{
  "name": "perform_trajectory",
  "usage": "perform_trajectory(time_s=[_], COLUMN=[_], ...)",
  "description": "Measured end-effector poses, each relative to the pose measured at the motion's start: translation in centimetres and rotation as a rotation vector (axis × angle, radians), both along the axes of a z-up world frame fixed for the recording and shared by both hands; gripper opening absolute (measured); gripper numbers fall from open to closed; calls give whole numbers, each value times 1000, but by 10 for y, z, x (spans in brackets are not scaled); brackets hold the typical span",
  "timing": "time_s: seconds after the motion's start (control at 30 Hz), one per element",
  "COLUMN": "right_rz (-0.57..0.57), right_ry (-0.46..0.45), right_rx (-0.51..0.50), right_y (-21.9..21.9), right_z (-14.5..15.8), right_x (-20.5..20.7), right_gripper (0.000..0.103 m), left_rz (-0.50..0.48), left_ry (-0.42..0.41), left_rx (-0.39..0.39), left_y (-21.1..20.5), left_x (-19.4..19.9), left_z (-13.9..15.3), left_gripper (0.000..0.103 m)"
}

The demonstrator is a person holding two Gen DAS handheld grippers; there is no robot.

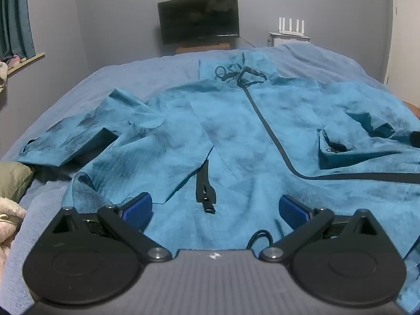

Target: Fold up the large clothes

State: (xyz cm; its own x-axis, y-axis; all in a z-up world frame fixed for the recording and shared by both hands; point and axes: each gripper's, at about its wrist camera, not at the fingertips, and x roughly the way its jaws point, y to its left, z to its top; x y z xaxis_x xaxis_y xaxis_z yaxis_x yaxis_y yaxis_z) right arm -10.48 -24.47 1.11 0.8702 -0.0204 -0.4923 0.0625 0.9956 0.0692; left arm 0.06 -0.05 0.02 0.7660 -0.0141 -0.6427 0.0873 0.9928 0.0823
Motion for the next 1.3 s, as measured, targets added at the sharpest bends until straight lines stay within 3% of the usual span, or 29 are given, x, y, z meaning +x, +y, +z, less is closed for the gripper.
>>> perform_trajectory(time_s=[1.3], right_rz=[-2], right_ry=[-3], right_rx=[-13], right_y=[1], right_z=[-2], right_x=[2], right_gripper=[103], left_rz=[1], left_ry=[-19], left_rx=[-15], left_y=[4], left_x=[4], left_z=[3], left_gripper=[103])
